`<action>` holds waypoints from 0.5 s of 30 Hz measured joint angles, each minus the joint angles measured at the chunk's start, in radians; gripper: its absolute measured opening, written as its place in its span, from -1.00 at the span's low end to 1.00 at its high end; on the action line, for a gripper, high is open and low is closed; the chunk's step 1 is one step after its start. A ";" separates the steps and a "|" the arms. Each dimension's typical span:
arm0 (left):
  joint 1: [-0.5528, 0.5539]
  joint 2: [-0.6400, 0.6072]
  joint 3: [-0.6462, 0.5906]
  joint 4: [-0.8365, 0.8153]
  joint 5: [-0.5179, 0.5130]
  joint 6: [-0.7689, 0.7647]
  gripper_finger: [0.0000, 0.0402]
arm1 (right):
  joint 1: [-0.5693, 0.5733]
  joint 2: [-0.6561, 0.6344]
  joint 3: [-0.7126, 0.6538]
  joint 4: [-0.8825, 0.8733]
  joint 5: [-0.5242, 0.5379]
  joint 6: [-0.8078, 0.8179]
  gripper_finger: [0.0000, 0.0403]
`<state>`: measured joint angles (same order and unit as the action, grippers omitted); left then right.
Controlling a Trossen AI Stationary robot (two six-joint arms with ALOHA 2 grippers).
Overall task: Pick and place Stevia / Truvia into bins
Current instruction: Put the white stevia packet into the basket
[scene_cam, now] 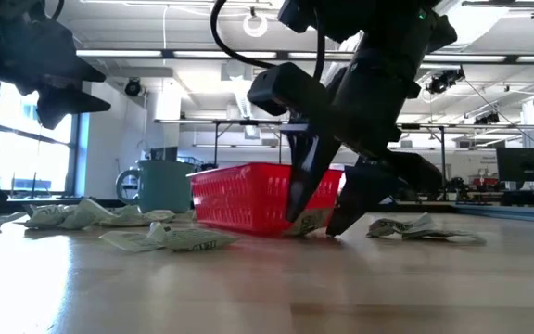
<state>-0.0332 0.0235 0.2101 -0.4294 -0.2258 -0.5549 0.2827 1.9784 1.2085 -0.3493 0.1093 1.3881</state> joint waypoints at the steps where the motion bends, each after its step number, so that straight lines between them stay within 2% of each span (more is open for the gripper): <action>1: 0.000 0.000 0.000 0.000 0.000 0.000 0.41 | -0.002 0.004 0.001 0.000 -0.005 -0.001 -0.02; 6: 0.000 0.000 0.000 0.000 0.000 0.000 0.41 | -0.002 0.009 0.000 -0.015 -0.012 0.000 -0.28; 13: 0.000 0.000 0.000 0.000 0.000 0.000 0.41 | 0.009 -0.009 -0.002 -0.038 -0.059 -0.024 -0.92; 15: 0.000 0.000 0.000 0.000 0.000 0.000 0.41 | 0.026 -0.021 0.015 -0.105 -0.074 -0.024 -0.96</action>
<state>-0.0331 0.0238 0.2100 -0.4297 -0.2256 -0.5549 0.3086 1.9571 1.2236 -0.4545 0.0350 1.3638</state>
